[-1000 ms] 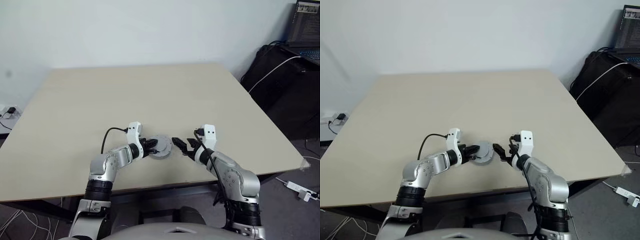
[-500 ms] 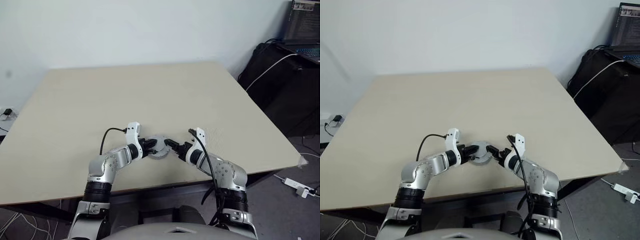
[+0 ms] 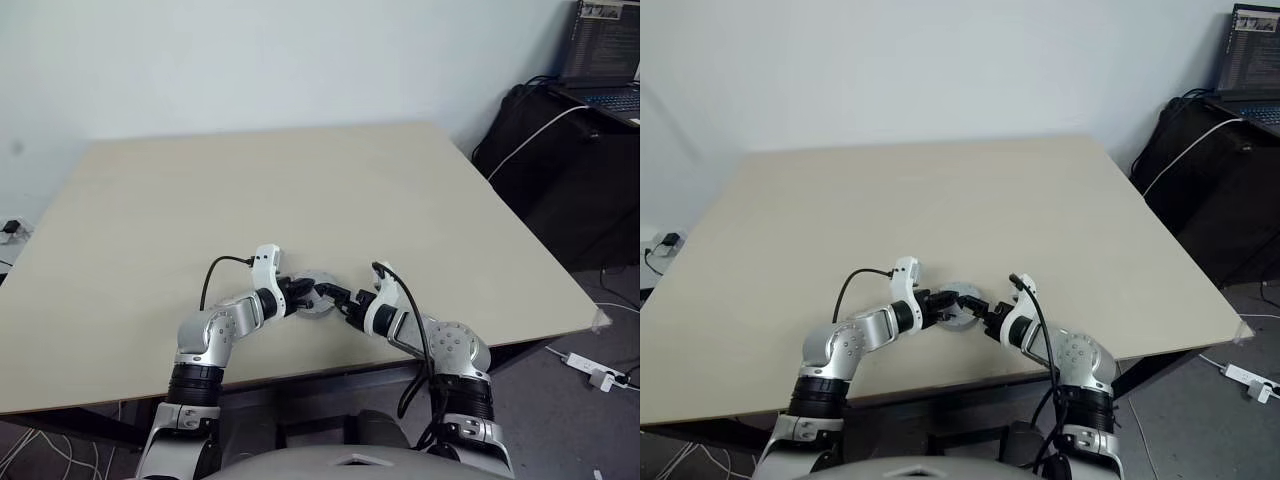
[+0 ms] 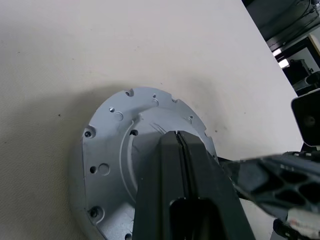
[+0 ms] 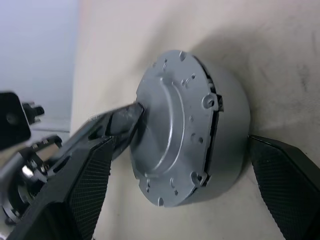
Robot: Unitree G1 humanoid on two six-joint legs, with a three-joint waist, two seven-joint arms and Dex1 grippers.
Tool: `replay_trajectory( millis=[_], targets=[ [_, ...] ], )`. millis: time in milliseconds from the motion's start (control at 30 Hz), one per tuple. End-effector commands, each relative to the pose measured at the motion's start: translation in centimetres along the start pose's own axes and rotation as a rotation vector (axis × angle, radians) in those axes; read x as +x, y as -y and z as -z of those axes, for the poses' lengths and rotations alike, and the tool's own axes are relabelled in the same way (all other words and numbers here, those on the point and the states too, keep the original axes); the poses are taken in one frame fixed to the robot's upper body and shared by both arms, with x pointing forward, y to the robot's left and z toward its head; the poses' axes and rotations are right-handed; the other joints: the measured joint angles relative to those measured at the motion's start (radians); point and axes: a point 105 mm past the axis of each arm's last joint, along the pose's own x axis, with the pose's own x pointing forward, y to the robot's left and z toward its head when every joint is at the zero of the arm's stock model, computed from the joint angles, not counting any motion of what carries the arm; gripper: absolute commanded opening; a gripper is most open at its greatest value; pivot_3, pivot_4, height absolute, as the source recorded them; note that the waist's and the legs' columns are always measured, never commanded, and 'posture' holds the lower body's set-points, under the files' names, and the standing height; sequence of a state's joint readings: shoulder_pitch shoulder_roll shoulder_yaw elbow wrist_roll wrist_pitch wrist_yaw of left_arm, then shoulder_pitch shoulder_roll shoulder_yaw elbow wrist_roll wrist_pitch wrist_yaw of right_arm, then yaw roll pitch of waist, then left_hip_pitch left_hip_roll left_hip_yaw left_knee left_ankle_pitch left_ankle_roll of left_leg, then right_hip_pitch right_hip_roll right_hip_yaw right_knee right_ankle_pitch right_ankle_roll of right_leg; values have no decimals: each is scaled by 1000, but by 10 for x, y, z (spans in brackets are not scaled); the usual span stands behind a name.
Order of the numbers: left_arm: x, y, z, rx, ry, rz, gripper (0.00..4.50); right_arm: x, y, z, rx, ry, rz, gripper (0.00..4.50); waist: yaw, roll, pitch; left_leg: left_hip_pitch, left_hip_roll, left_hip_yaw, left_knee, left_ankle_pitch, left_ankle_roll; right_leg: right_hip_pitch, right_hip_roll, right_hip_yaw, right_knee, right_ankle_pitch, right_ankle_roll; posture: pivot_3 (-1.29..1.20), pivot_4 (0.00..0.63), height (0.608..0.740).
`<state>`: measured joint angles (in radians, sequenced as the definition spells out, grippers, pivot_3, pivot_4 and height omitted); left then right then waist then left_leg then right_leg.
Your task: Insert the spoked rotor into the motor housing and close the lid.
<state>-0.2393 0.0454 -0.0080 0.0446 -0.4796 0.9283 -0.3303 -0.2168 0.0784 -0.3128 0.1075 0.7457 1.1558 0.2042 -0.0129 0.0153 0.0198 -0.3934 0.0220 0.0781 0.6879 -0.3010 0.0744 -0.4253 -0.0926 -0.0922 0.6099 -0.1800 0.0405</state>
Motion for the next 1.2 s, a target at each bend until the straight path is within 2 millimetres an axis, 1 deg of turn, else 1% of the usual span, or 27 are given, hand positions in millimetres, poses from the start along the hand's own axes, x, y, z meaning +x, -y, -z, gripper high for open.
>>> replay_trajectory(
  millis=[33,133,333,433,533,667,700,933,1067,1200],
  targets=[
    [0,-2,11,-8,-44,-12,0,14,-27,3,73,8,-121,4488,-1,0,0,0,0,0,0,0,0,0,0,0,0,0,1,0,0,740],
    [-1,-4,11,-9,-44,-16,0,14,-36,7,98,-13,-186,4488,-1,0,0,0,0,0,0,0,0,0,0,1,1,0,1,0,0,740],
    [-3,-7,11,-13,-42,-24,0,12,-40,9,121,-26,-224,4488,-6,0,0,0,0,0,0,0,0,-1,1,1,1,1,-2,0,0,740],
    [-4,-8,12,-16,-42,-28,0,10,-41,13,117,-50,-236,3906,-10,0,0,0,1,0,0,0,0,-1,2,2,1,1,-2,0,0,740],
    [-5,-10,13,-20,-40,-36,0,9,-41,17,111,-70,-238,2949,-13,0,0,0,1,0,0,0,0,-1,2,2,1,1,-2,0,0,740],
    [-6,-14,12,-27,-35,-46,0,7,-40,17,116,-71,-238,1625,-13,1,0,0,2,0,0,1,-1,-1,3,2,2,1,-1,0,0,740],
    [-7,-14,12,-28,-33,-48,0,7,-40,17,116,-71,-238,1357,-13,1,-1,1,2,0,0,1,-1,-1,3,2,2,1,-1,0,0,740],
    [-8,-17,12,-35,-25,-60,0,6,-39,22,114,-83,-236,1301,-13,2,-1,1,2,0,0,1,-1,-1,4,3,2,1,-1,0,0,740],
    [-8,-18,13,-37,-27,-62,0,6,-39,27,61,-93,-214,1301,-12,3,-2,1,2,0,0,1,-1,-1,4,3,1,1,-1,0,0,740],
    [-9,-18,14,-40,-28,-63,0,7,-43,25,41,-73,-226,1300,-14,3,-2,1,2,0,0,1,-1,-1,4,3,2,1,-1,0,0,740]
  ],
)
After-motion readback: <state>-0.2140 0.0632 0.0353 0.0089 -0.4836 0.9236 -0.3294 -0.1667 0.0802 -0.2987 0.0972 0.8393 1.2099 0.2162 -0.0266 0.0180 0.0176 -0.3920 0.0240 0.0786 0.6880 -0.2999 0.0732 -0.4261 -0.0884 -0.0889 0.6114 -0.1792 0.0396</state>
